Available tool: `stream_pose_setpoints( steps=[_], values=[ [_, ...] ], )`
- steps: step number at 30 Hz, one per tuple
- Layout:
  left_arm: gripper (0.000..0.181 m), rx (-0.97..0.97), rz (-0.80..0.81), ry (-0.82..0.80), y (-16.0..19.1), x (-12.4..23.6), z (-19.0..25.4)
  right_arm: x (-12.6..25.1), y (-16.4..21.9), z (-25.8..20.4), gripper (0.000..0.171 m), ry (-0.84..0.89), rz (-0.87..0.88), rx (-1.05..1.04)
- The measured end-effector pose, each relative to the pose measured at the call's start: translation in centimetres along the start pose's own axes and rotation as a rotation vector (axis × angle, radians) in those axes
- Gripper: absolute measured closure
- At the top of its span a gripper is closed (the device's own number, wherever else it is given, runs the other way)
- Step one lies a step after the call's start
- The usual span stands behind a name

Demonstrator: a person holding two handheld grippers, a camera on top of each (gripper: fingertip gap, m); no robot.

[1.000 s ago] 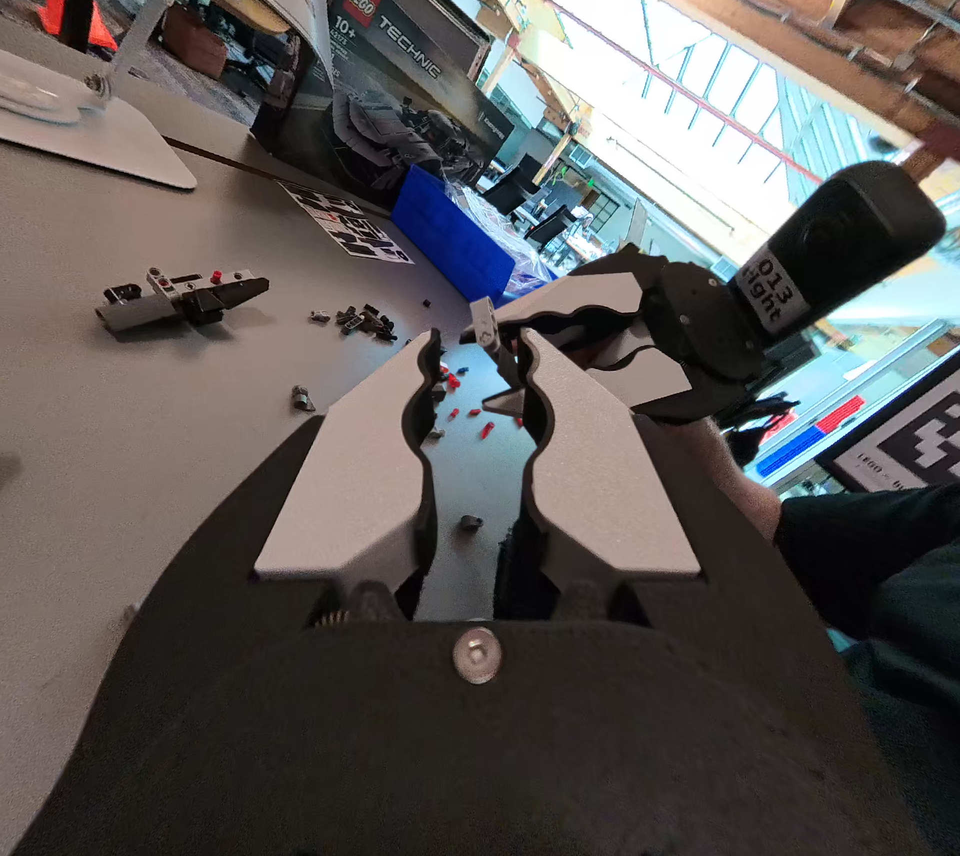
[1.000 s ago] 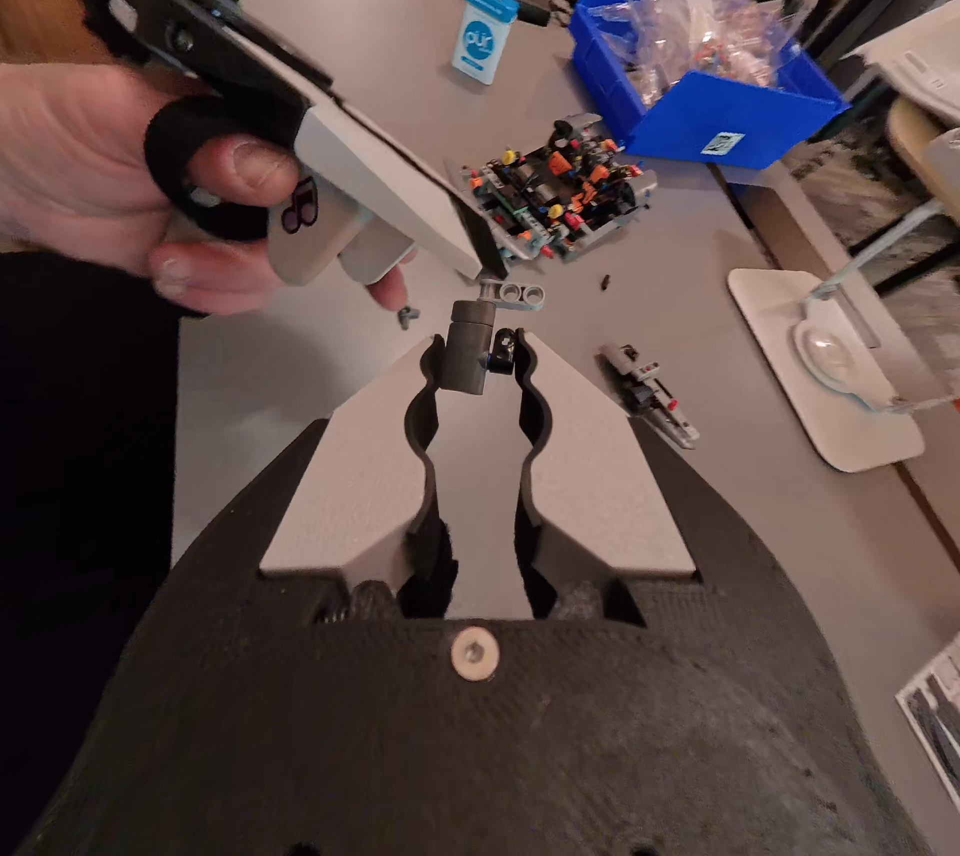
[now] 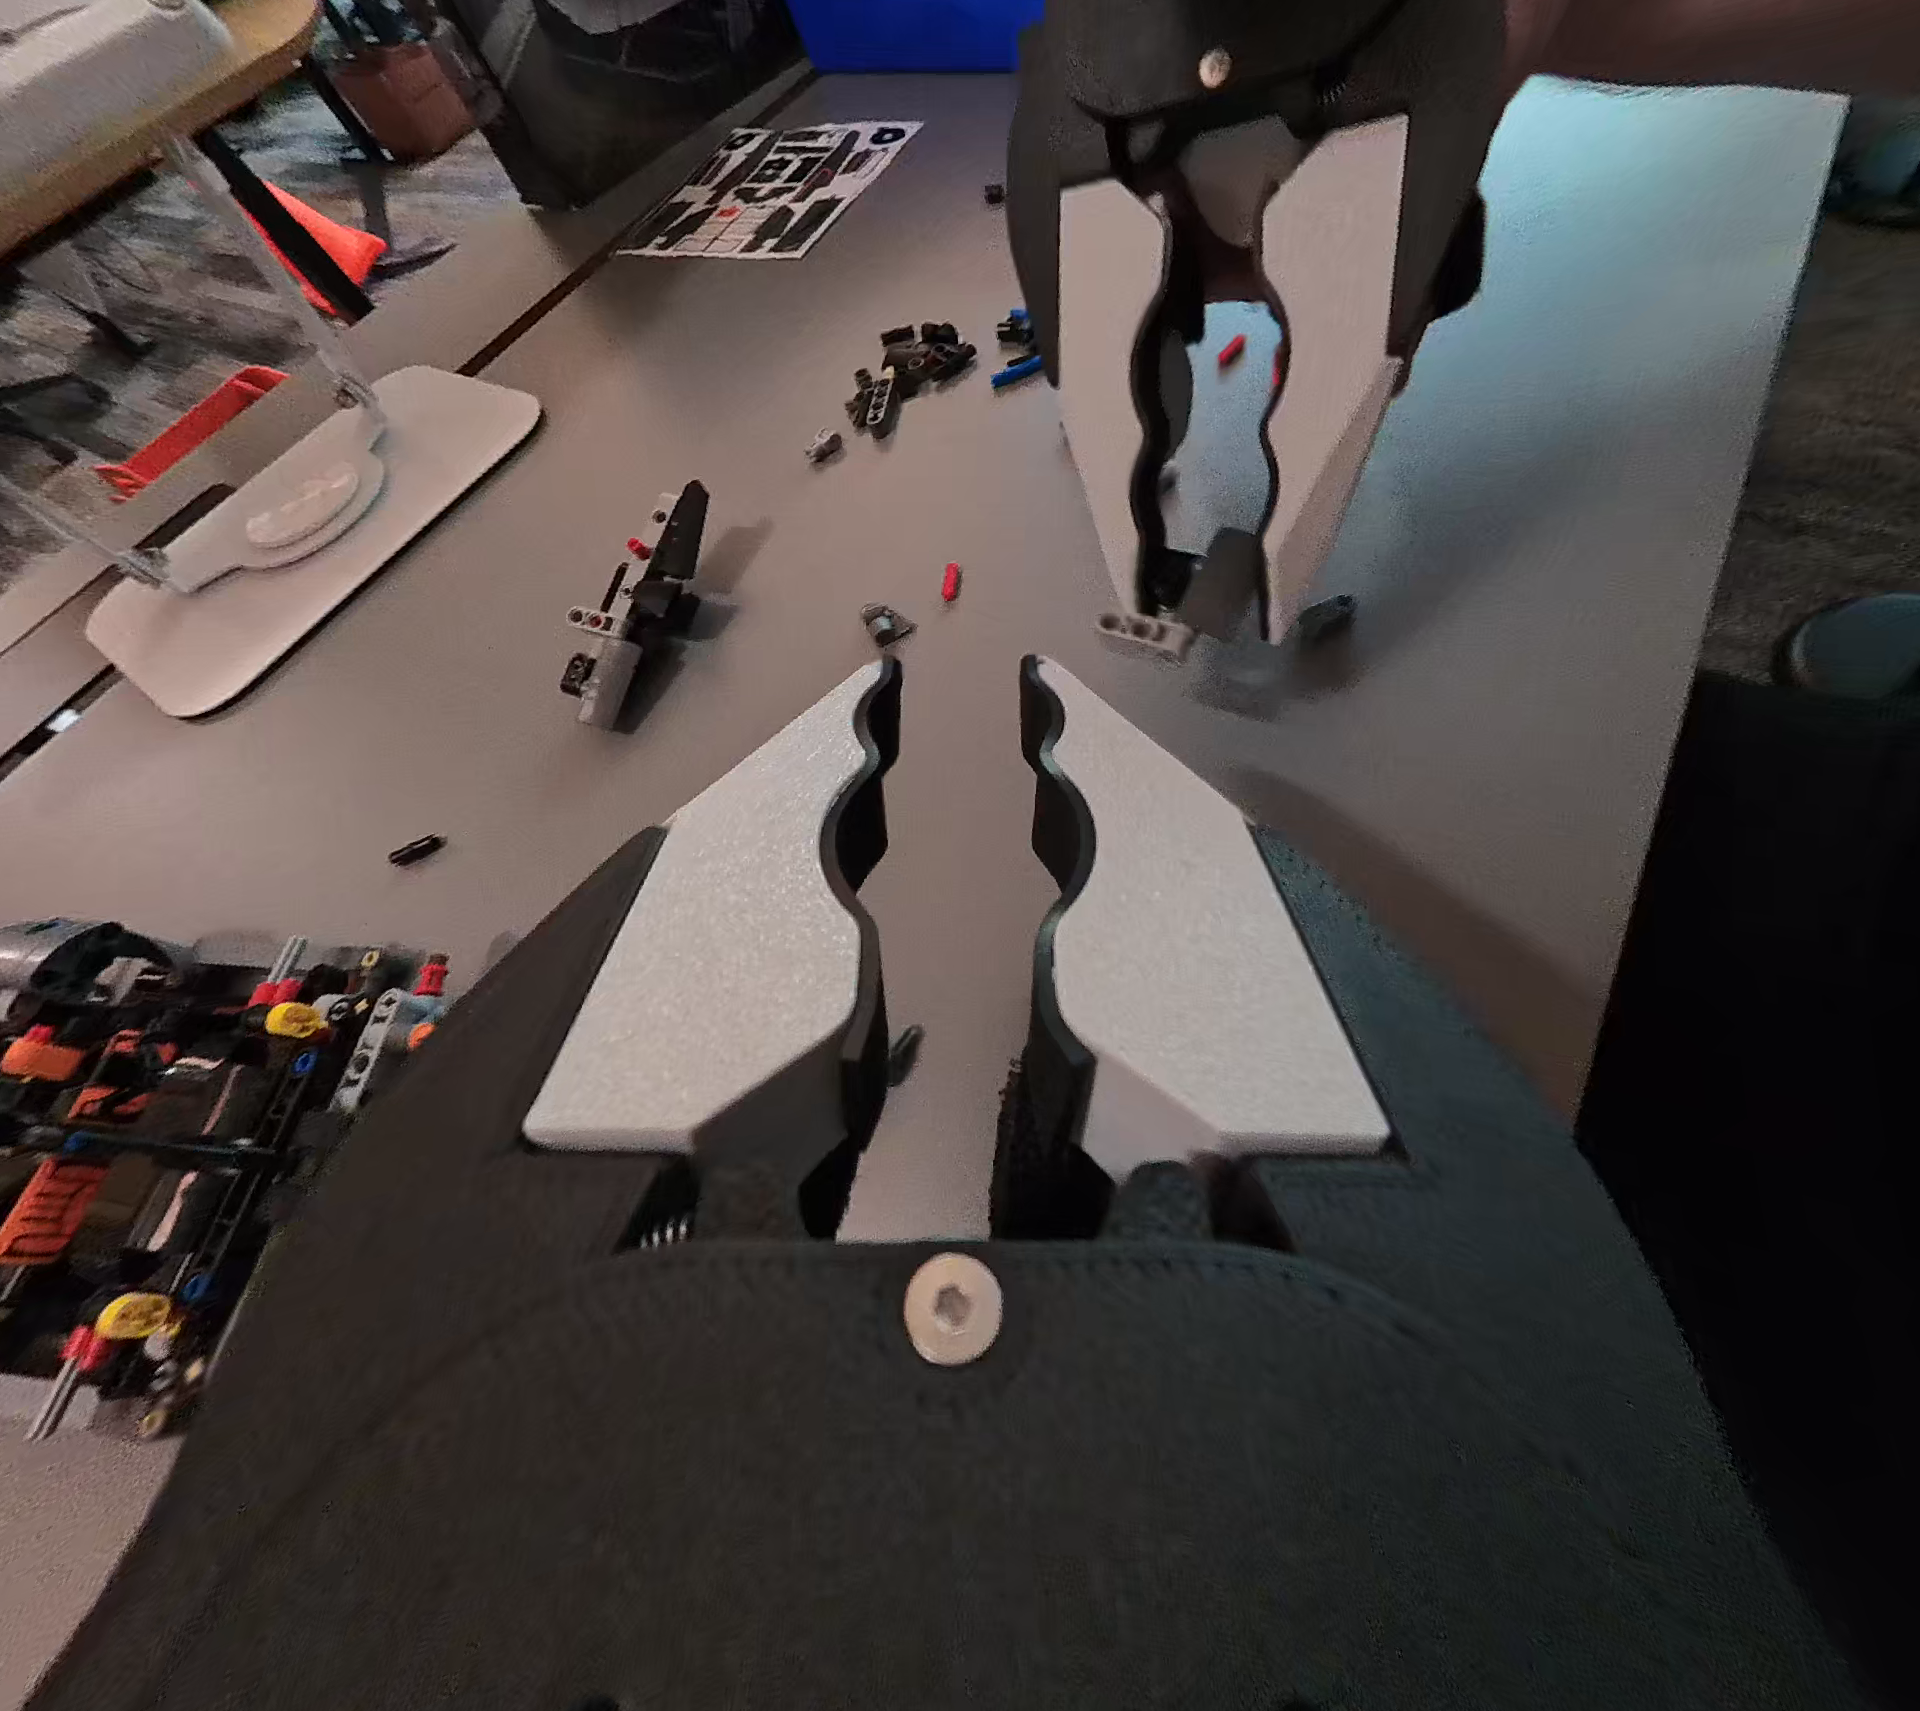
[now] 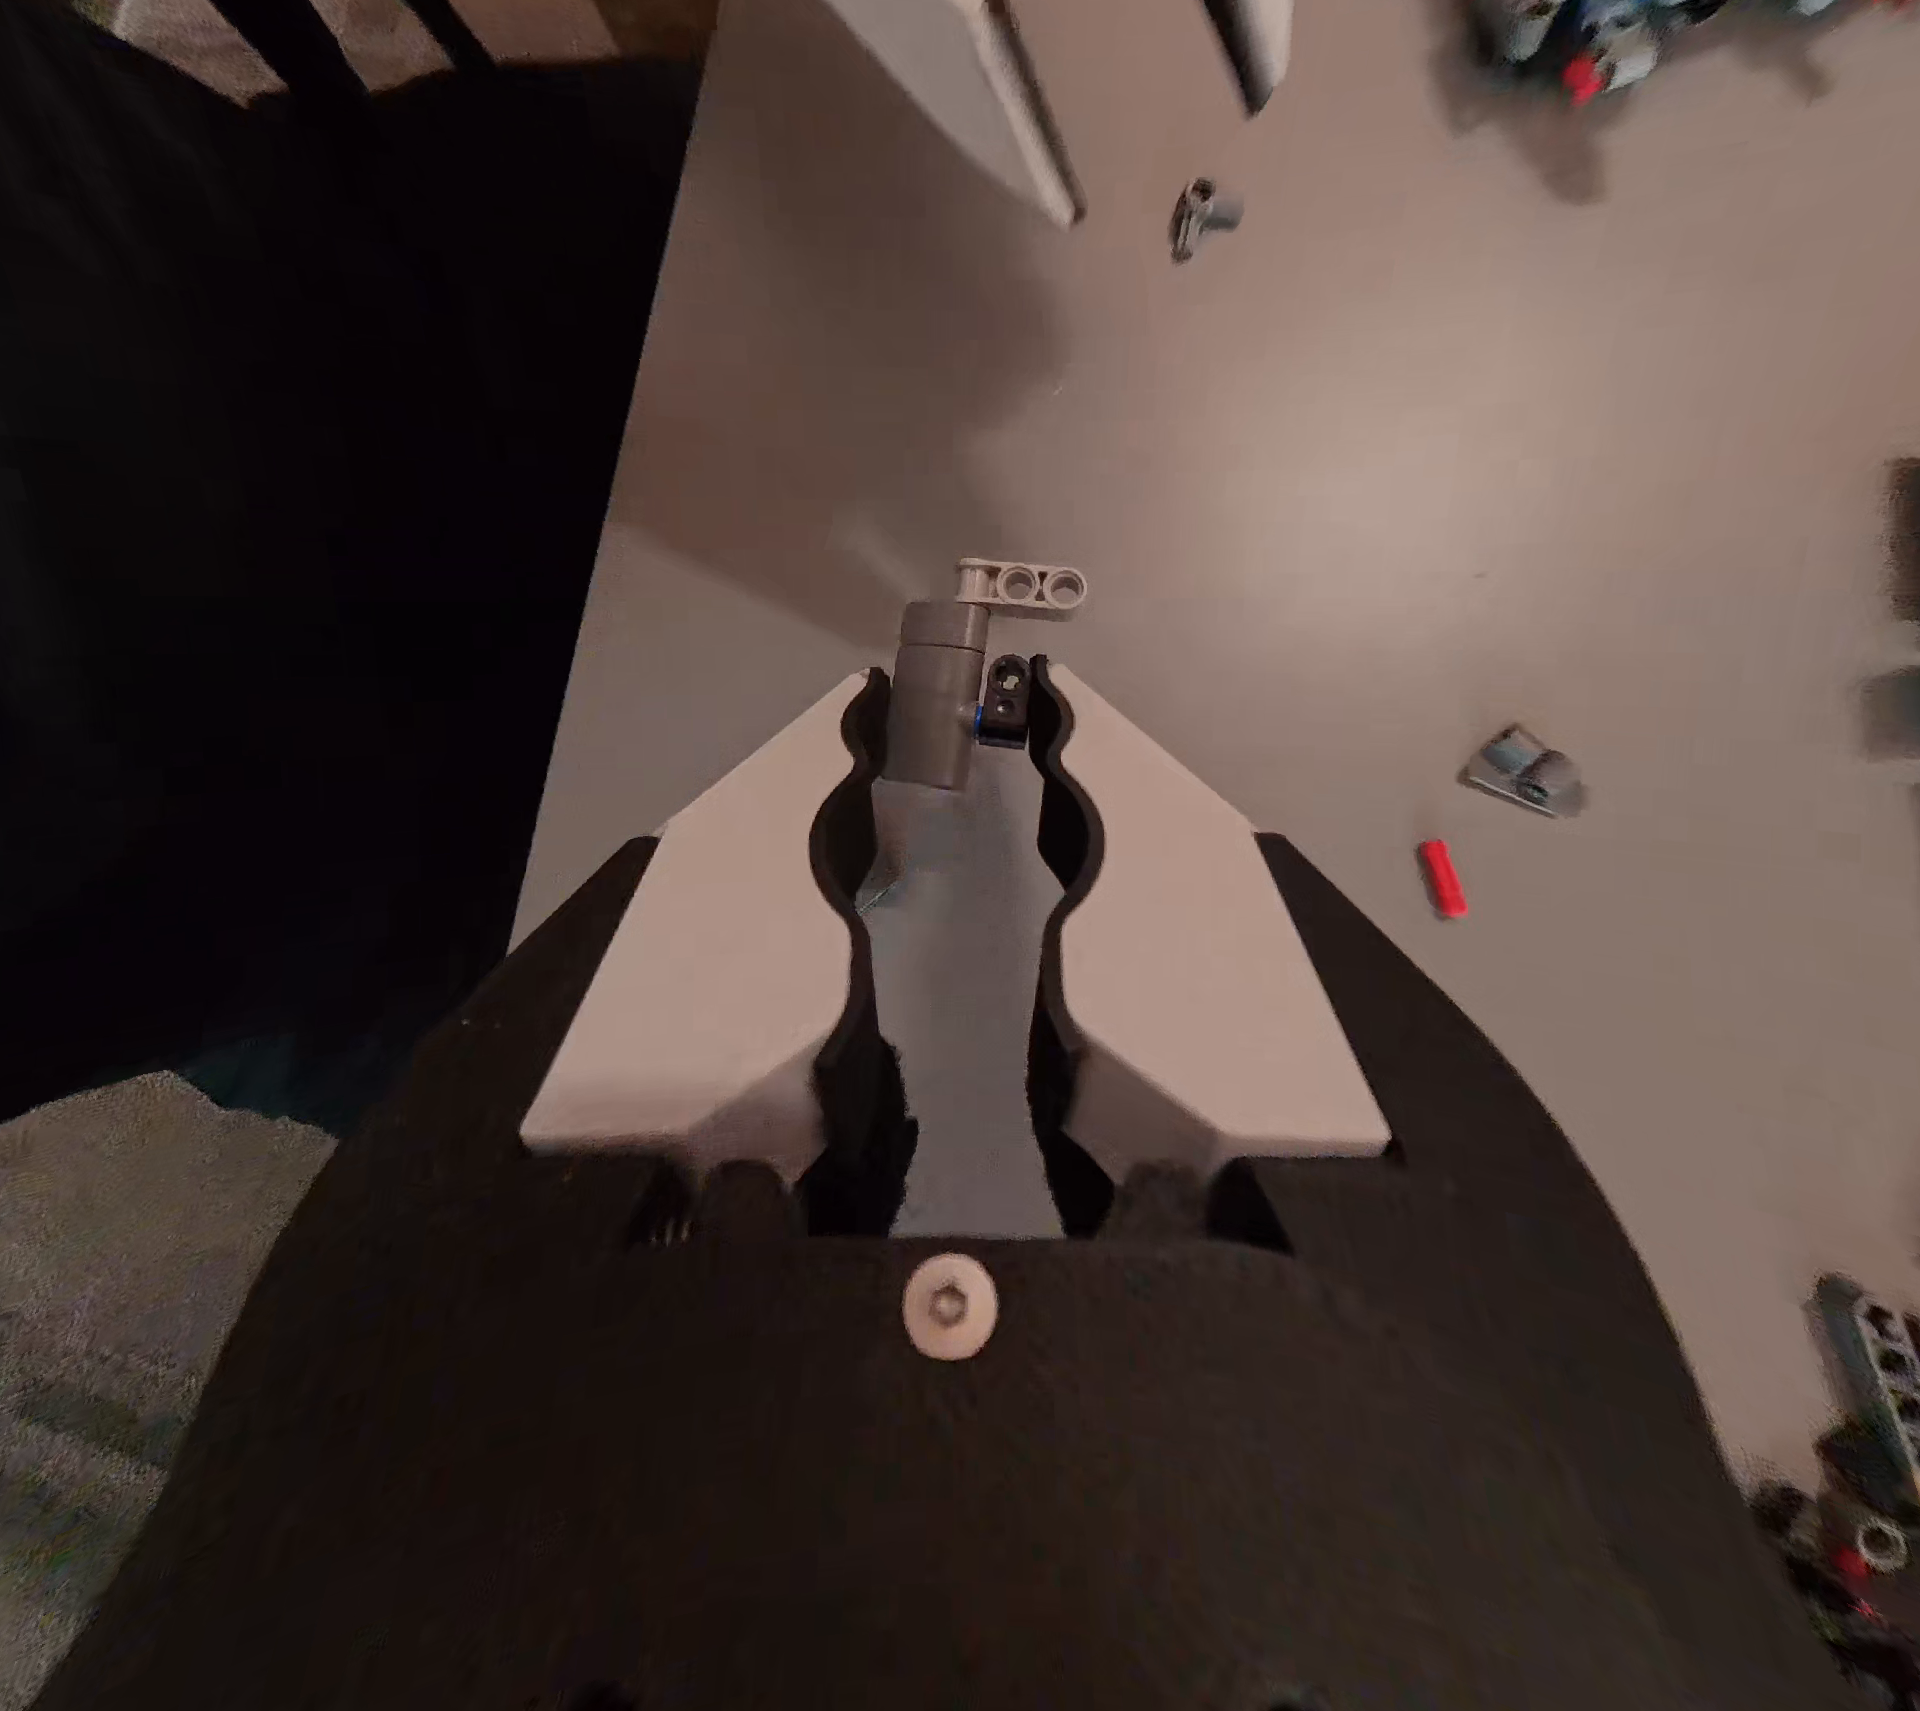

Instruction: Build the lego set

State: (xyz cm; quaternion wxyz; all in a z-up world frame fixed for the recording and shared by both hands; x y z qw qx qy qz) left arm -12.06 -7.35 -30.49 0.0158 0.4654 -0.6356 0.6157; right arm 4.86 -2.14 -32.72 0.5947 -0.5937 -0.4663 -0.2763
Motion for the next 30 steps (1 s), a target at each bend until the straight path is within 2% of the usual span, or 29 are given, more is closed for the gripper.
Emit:
stream_pose_setpoints(
  steps=[4,20,24,30],
  values=[
    [0.161,-0.026,-0.031,-0.021,0.3,-0.1,-0.1,-1.0,-0.2,0.5,0.146,0.008,-0.025,0.011],
    [0.161,-0.081,-0.045,-0.066,0.3,0.3,-0.2,0.5,-0.8,1.0,0.146,-0.038,0.05,0.031],
    [0.16,-0.181,-0.011,-0.084,-0.3,1.3,0.5,2.0,-0.8,1.3,0.146,-0.095,0.117,0.018],
    [0.147,-0.333,0.0,-0.121,-1.1,1.8,2.4,3.2,-0.9,1.4,0.146,-0.16,0.164,0.03]
  ],
)
Point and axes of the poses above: each gripper's, where its closed fingertips meet, x back along the fingers, y out of its underside, z = x × y across the jaws, the point moved 9 cm from there along x, back along the fingers, and after that the axes turned 13 degrees about -z, right-handed, at the moved point
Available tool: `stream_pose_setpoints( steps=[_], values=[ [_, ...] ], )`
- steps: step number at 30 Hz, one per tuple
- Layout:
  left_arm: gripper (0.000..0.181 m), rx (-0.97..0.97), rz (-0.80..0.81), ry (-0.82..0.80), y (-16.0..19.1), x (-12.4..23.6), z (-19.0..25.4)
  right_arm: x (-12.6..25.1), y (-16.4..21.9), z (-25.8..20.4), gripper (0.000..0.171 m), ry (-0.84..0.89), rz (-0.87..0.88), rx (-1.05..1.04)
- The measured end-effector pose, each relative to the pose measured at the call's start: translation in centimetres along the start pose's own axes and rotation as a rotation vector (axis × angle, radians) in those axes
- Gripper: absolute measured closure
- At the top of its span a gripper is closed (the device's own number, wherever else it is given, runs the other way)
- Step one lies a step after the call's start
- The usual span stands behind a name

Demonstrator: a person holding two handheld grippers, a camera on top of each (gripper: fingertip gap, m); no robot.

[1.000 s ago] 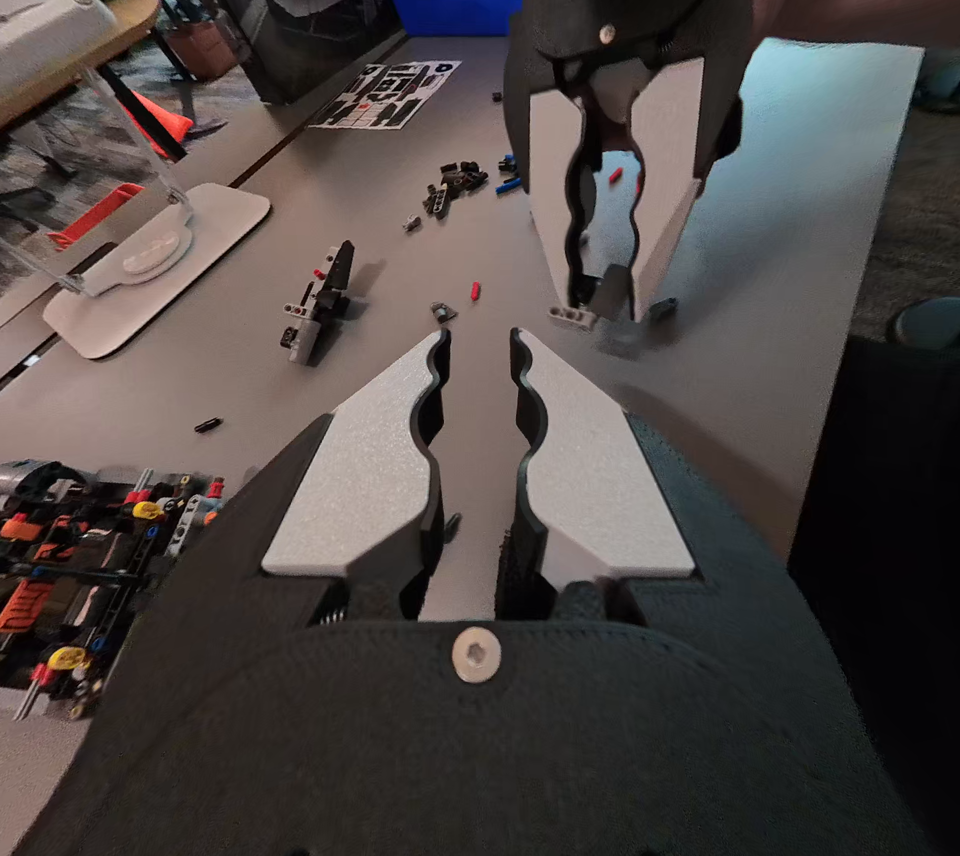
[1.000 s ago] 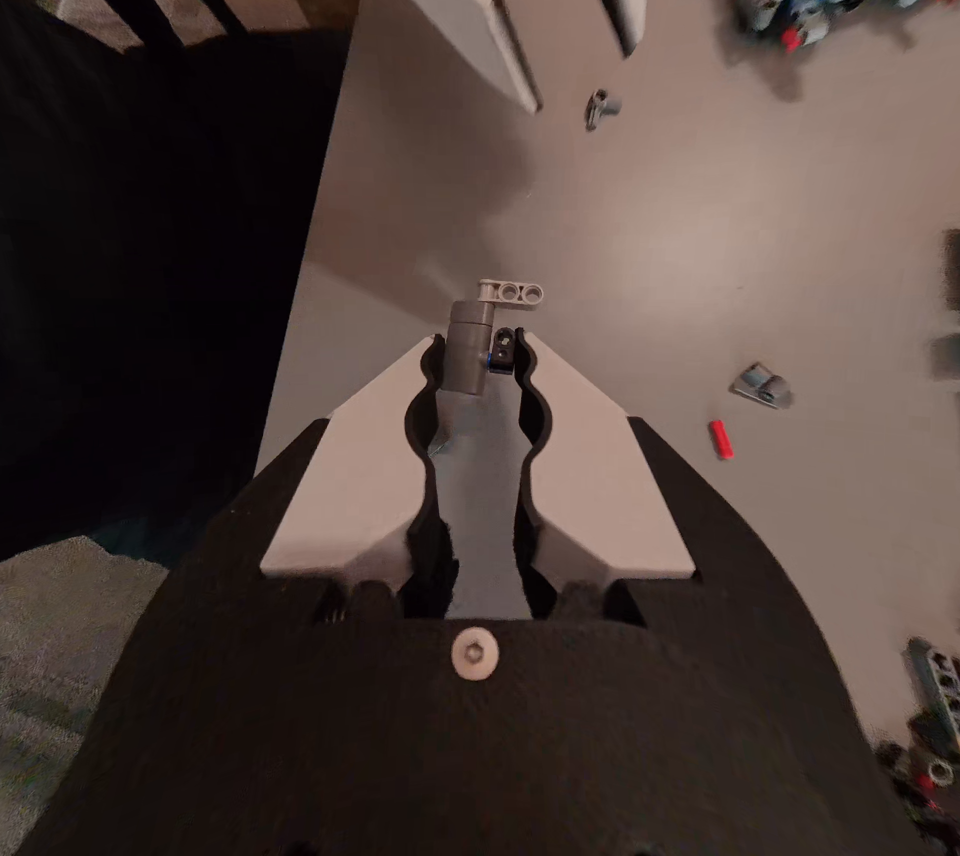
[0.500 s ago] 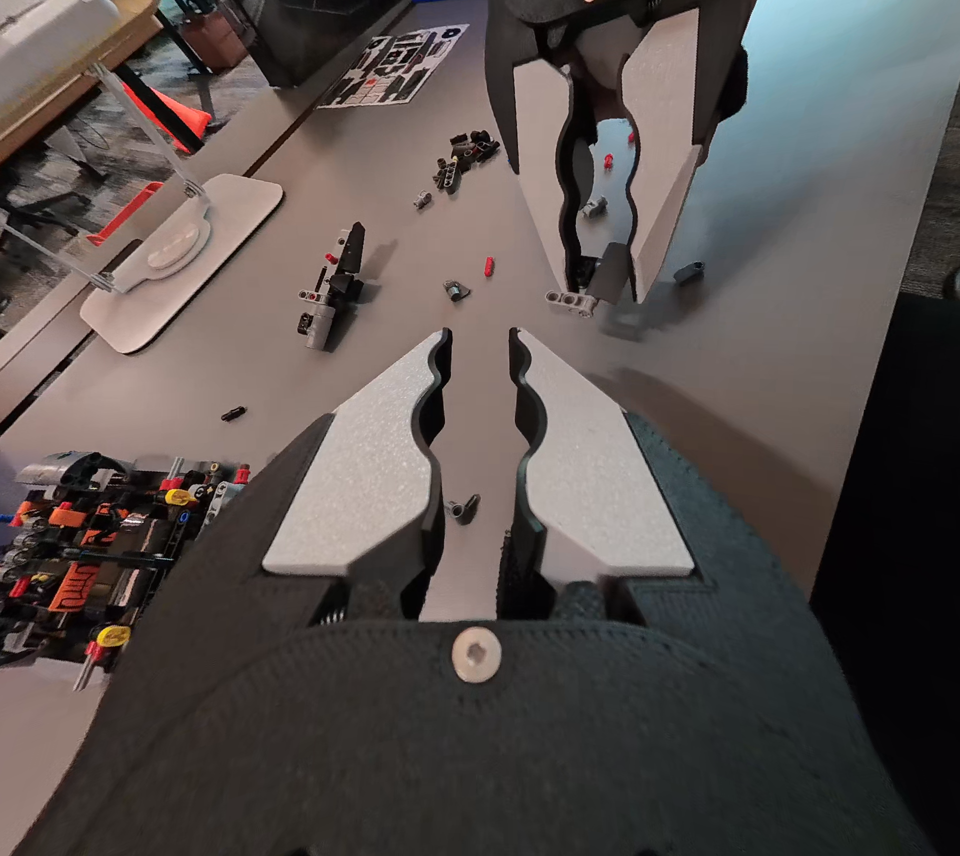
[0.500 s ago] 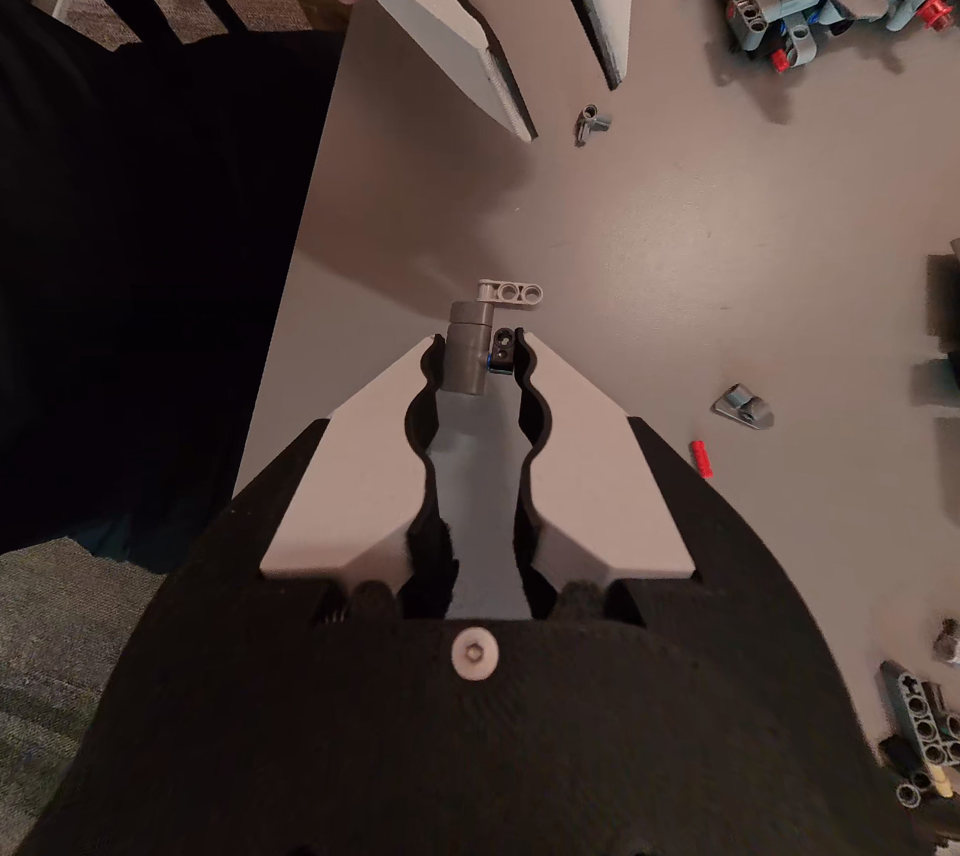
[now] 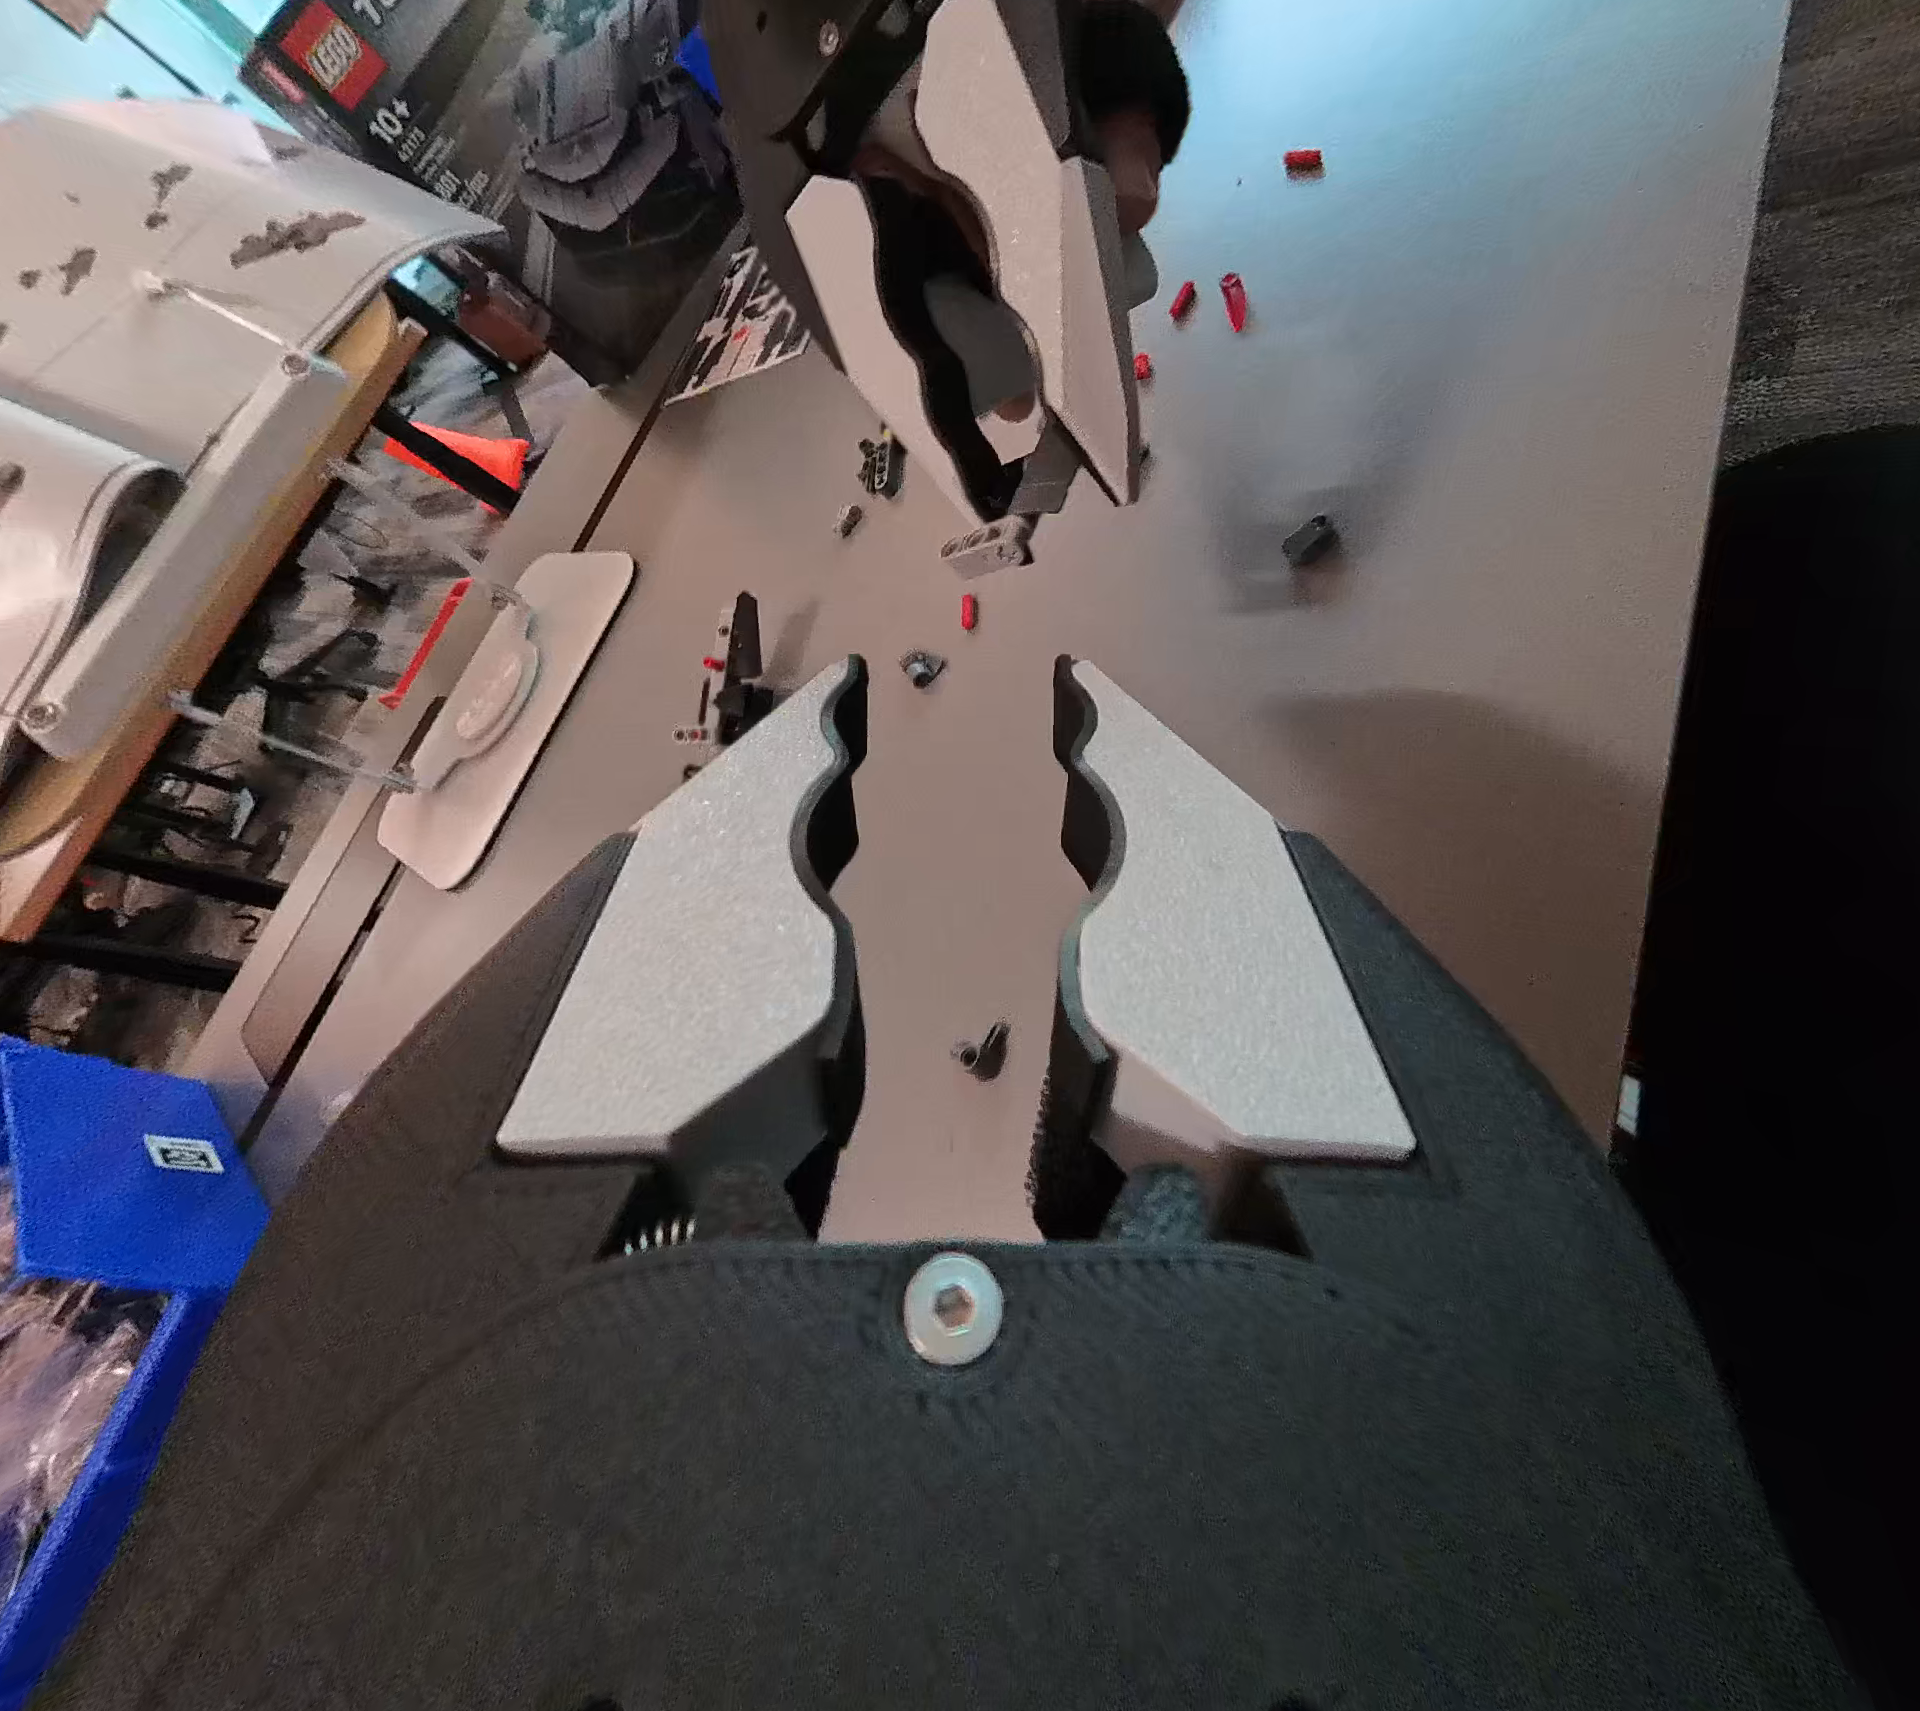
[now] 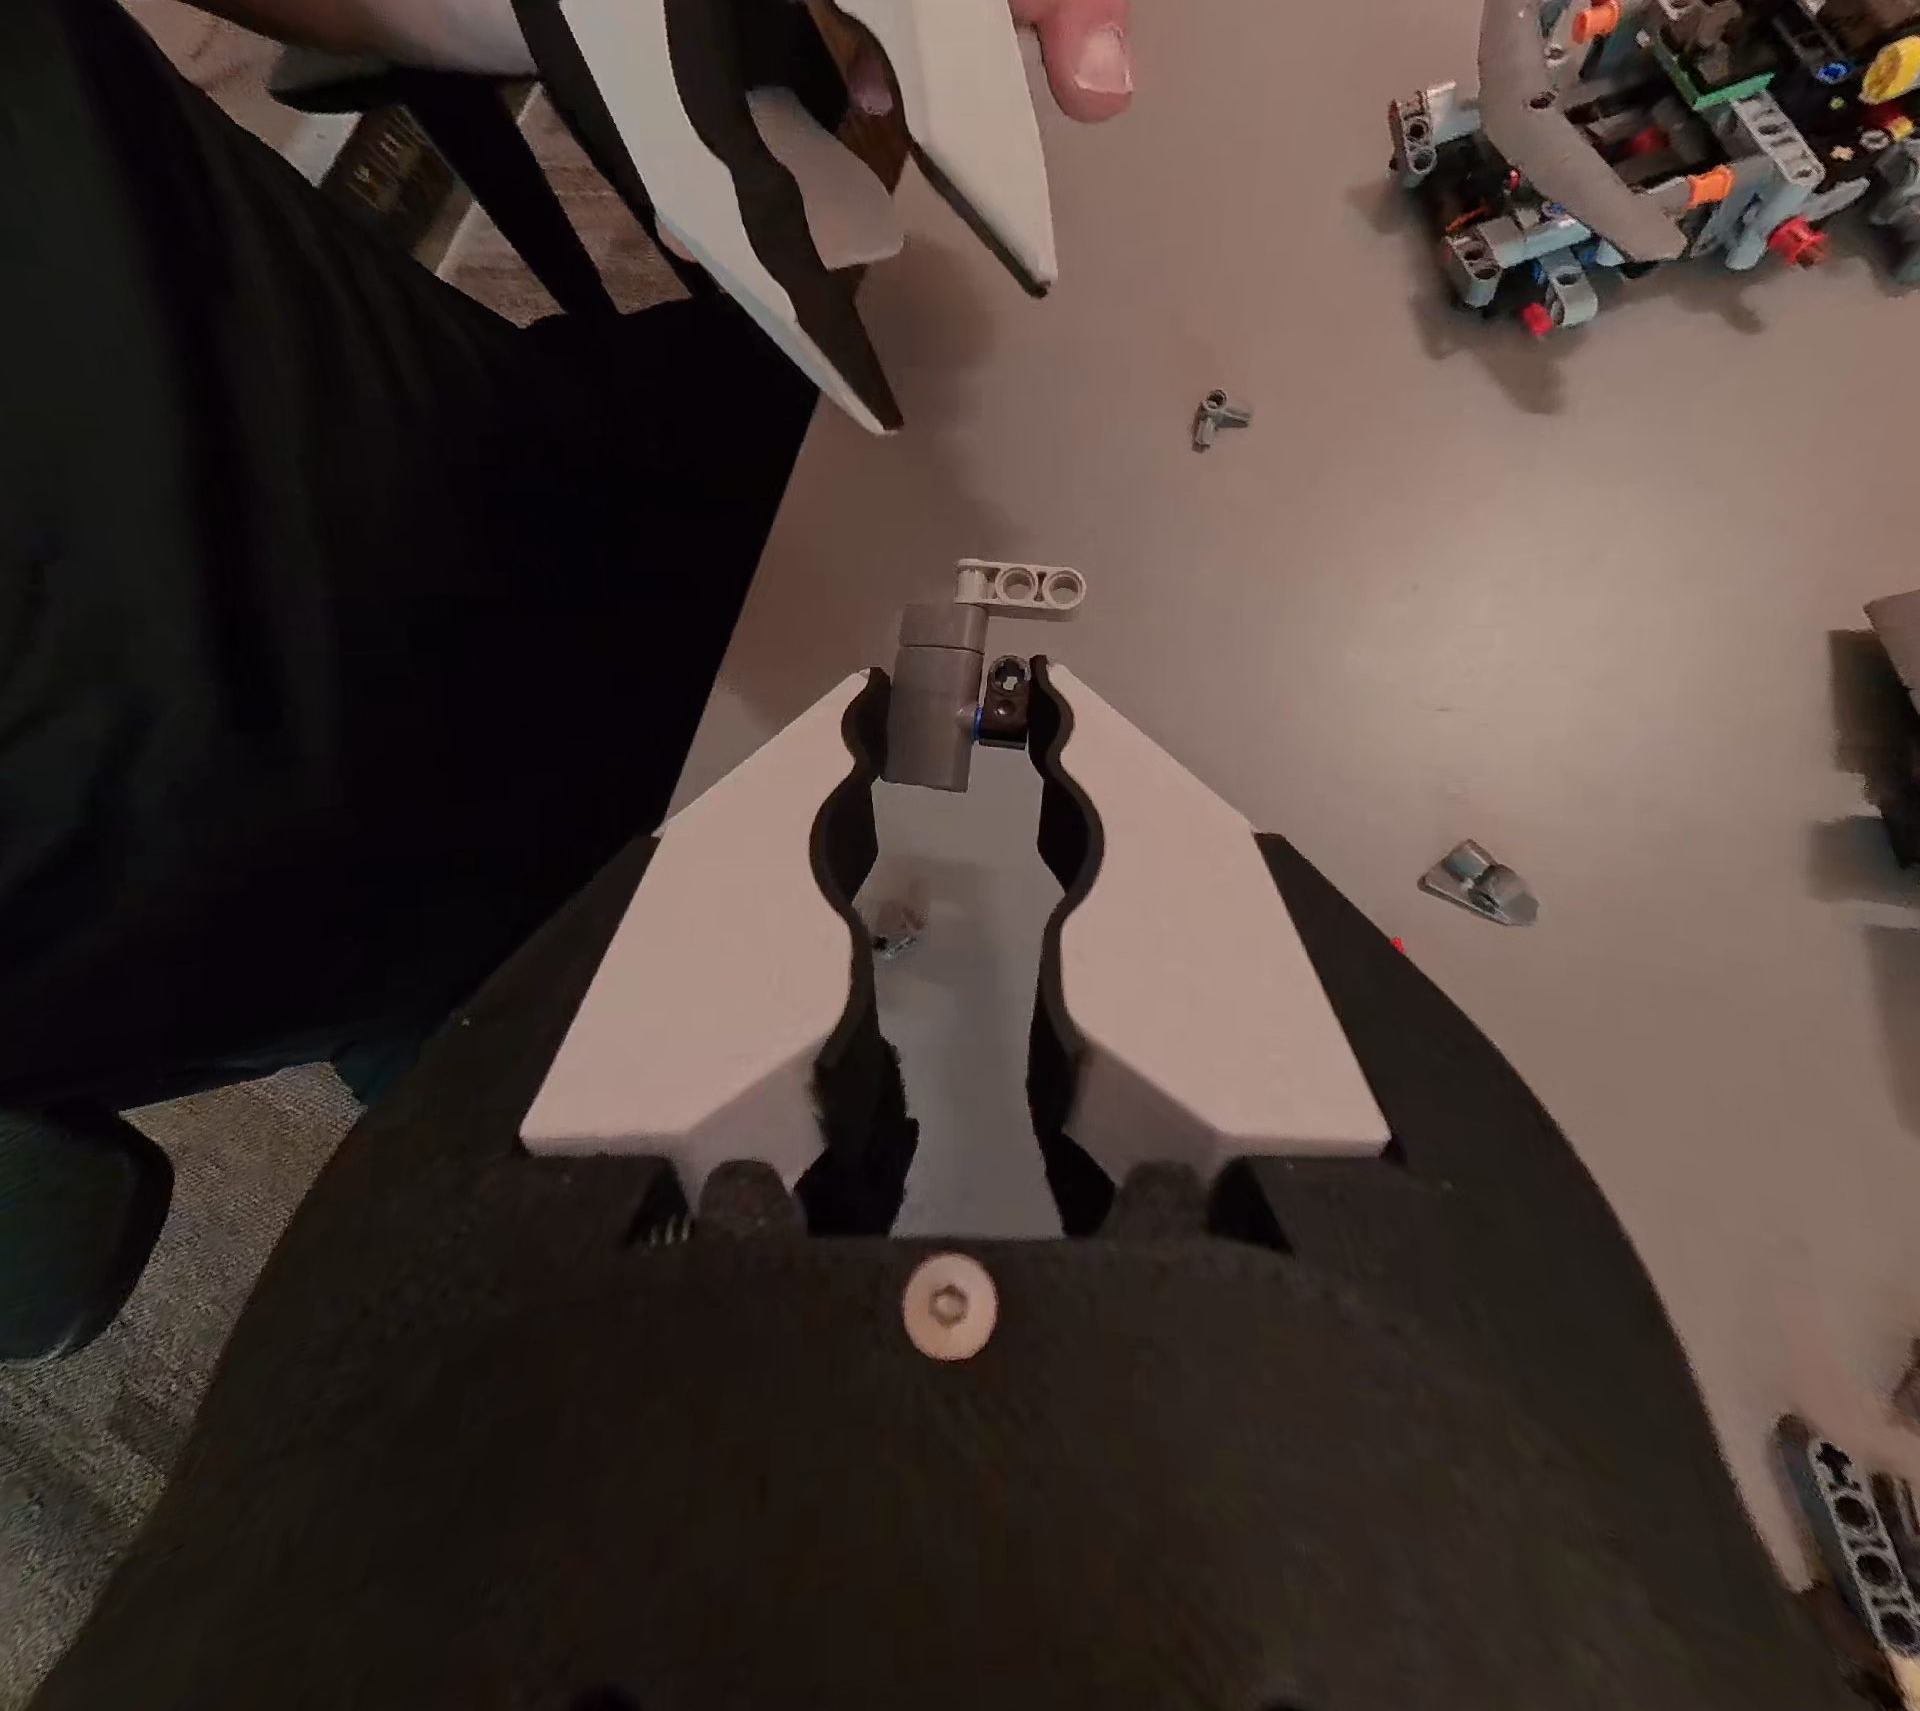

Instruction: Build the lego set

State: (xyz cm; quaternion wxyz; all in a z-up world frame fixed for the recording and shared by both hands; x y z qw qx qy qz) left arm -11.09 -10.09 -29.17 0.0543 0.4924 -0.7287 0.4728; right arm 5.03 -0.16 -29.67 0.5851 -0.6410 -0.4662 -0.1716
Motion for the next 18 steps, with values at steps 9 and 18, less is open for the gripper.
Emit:
stream_pose_setpoints(
  steps=[9,18],
  values=[
    [0.147,-0.176,-0.019,-0.145,-0.3,1.3,3.0,-2.8,-1.6,-2.0,0.146,-0.119,-0.029,0.039],
    [0.165,-0.296,-0.034,-0.191,0.2,1.5,4.9,-4.4,-2.9,-2.1,0.146,-0.224,-0.008,0.033]
  ],
)
Point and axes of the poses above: each gripper's, where its closed fingertips meet, x back along the fingers, y out of its underside, z = x × y across the jaws, the point moved 9 cm from there along x, back along the fingers, and after that the axes turned 13 degrees about -z, right-handed, at the moved point
